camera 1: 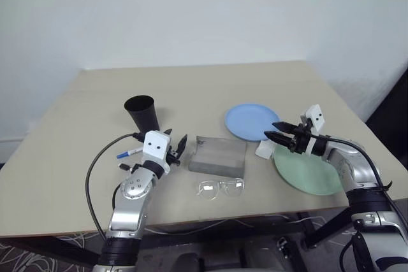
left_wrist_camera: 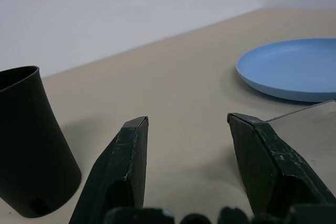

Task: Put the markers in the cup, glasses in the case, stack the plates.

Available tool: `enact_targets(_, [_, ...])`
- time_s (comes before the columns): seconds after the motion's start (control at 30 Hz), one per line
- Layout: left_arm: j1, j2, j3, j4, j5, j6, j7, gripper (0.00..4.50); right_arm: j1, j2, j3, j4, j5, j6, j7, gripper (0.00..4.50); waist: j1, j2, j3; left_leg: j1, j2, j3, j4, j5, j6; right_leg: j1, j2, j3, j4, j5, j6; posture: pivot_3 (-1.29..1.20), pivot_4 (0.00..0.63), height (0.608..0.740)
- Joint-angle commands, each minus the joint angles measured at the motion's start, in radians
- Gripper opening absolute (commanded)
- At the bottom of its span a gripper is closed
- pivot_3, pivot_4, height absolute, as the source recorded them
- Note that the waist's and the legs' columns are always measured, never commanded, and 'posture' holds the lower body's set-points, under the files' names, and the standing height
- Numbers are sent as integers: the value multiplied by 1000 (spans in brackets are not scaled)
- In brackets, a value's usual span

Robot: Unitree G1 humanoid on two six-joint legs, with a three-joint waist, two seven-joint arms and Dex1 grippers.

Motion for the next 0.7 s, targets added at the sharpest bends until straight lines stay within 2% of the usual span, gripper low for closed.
enact_targets(0.03, [-18,8,-2,-43,-10,-3,-12,2490,-2,-1,-24,-58,22,3,-11,2582,0,0,0,0,0,0,-1,0,0,0,0,0,0,0,0,0,0,740])
enact_targets(0.2, [-19,9,0,-38,-9,-8,-21,2490,-7,4,-21,-52,21,-5,-16,2582,-1,-2,2,0,0,0,-1,0,0,-1,0,0,0,0,0,0,0,740])
enact_targets(0.57, [-44,23,-3,-26,-45,-10,-101,2490,29,-84,-73,-20,-12,-24,-68,2582,0,-7,5,0,0,0,-2,0,0,-1,0,1,-1,-1,0,0,0,740])
enact_targets(0.7, [-42,40,6,-22,-53,-22,-130,2490,53,-77,-68,-60,-9,-12,-94,2582,-3,-8,6,0,0,0,-3,0,0,-2,0,1,-1,-1,0,0,0,740])
